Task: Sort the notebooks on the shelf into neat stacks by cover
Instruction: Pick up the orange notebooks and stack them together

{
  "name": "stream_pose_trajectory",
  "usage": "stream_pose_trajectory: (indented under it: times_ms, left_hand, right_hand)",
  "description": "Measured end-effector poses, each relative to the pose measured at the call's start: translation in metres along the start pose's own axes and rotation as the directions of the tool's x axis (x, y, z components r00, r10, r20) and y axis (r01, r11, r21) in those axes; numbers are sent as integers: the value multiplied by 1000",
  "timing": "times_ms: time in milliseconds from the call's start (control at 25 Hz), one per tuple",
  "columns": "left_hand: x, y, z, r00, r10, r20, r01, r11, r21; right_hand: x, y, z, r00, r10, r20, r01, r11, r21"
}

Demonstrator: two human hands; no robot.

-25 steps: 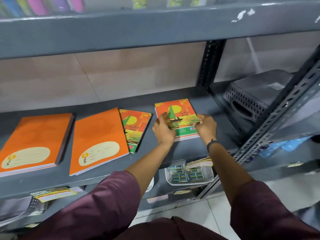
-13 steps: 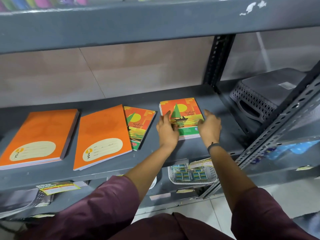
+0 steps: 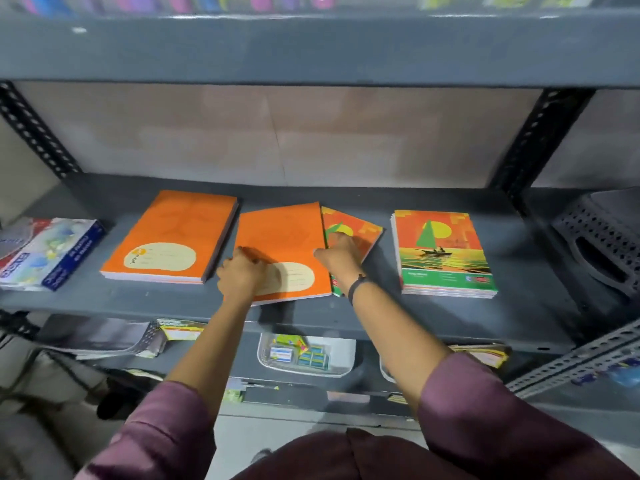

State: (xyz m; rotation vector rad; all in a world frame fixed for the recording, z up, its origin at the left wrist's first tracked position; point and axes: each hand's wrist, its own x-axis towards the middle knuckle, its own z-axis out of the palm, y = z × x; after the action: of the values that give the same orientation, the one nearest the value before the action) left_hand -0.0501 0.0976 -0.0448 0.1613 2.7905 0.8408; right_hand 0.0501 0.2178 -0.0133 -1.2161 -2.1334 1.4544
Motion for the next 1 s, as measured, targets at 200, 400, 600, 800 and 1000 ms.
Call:
stream_pose_trajectory:
  times_ms: [200, 400, 600, 800, 1000]
  left_hand:
    - [14, -6, -18, 999, 6, -39, -15, 969, -247]
    - [37, -19, -52, 999, 53, 3, -43, 839, -543]
    - [95, -41, -114, 995, 87, -47, -97, 740, -665]
    - [157, -79, -152, 999, 33, -35, -47, 781, -623]
    - [169, -108, -144, 998, 44, -55, -67, 840, -539]
  right_hand:
    - [20, -18, 8, 964, 229, 131, -239, 969, 64]
    - [15, -30, 27, 951, 306, 42, -309, 937, 163]
    - [10, -75, 89, 977, 214, 2, -197, 894, 403]
    - [5, -109, 153, 990, 106, 95, -134, 915, 381]
    - [17, -99, 188, 989, 118, 87, -134, 965, 225]
